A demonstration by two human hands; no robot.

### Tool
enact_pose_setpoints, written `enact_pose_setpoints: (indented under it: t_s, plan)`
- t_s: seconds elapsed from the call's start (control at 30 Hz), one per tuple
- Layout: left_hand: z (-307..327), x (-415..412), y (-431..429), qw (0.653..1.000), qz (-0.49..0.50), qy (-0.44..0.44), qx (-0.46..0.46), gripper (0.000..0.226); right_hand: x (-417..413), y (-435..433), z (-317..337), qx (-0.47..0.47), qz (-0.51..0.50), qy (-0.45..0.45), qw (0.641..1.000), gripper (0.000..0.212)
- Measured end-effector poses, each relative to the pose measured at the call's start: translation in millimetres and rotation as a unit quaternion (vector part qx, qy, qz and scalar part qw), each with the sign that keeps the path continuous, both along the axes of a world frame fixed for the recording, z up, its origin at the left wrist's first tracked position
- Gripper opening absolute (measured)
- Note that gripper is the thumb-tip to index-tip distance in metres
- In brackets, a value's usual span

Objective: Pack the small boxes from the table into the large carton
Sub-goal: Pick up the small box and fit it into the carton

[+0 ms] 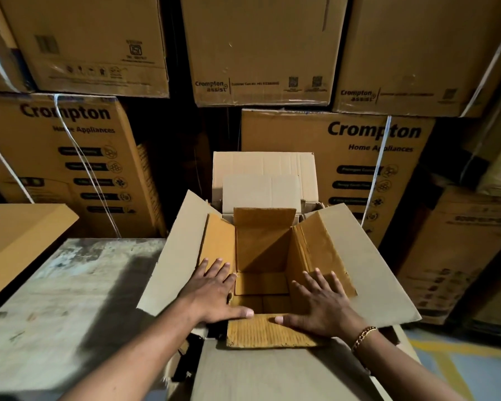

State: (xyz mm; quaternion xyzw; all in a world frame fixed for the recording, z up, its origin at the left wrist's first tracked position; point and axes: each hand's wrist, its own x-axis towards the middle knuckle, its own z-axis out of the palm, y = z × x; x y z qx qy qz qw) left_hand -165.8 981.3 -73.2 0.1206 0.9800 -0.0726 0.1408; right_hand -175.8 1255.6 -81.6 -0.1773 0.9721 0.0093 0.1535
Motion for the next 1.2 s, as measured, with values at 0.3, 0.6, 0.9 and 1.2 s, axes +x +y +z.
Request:
enact_pose_setpoints:
  t_s: [0.3,0.6,0.9,1.2]
  plan:
    - [22,29,-2,0.983,-0.012,0.181,0.017,0.089,15,-12,25,-0.088,0.019,0.162,0.983,0.08]
    - [38,33,-16,0.977,-0.007,0.205,0.053,0.084,19,-3,41,-0.086,-0.036,0.227,0.969,0.074]
    - [53,38,-41,0.97,0.008,0.231,0.07,0.086,37,-8,56,-0.1,-0.084,0.18,0.975,0.08]
    - [61,46,-50,0.965,-0.001,0.25,0.082,0.086,56,-12,69,-0.111,-0.12,0.182,0.97,0.083]
